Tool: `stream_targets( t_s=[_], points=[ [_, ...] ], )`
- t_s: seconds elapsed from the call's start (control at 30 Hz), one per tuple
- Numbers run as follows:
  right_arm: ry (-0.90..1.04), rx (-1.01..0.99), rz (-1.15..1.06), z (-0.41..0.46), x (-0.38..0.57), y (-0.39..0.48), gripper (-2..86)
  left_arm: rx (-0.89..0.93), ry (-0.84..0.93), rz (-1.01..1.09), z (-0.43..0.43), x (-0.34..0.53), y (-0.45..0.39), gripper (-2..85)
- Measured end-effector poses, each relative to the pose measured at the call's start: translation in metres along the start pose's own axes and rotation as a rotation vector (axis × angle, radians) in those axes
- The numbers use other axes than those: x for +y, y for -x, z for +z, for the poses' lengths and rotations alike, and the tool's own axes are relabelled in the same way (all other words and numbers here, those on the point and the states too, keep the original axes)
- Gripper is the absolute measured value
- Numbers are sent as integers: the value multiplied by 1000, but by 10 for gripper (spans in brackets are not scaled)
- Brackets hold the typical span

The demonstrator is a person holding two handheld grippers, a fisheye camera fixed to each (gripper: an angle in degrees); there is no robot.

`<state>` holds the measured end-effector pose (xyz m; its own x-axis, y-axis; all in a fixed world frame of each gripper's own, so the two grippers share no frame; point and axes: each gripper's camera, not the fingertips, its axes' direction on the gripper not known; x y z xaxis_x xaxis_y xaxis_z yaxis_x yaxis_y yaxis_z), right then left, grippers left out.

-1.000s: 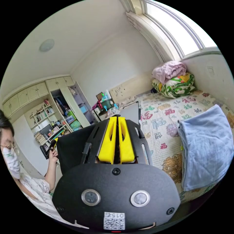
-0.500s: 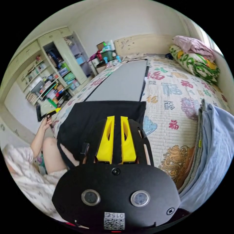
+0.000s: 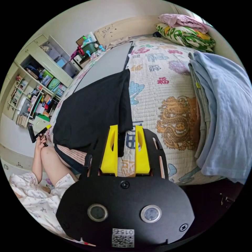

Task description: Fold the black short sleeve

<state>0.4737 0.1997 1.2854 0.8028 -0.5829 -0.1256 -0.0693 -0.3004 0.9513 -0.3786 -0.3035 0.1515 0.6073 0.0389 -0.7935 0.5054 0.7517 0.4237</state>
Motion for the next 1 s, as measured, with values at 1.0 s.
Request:
stream_targets(
  t_s=[1.0],
  points=[
    [138, 201, -96, -116, -136, 27, 14, -164, 285, 96, 73, 98, 25, -7]
  ],
)
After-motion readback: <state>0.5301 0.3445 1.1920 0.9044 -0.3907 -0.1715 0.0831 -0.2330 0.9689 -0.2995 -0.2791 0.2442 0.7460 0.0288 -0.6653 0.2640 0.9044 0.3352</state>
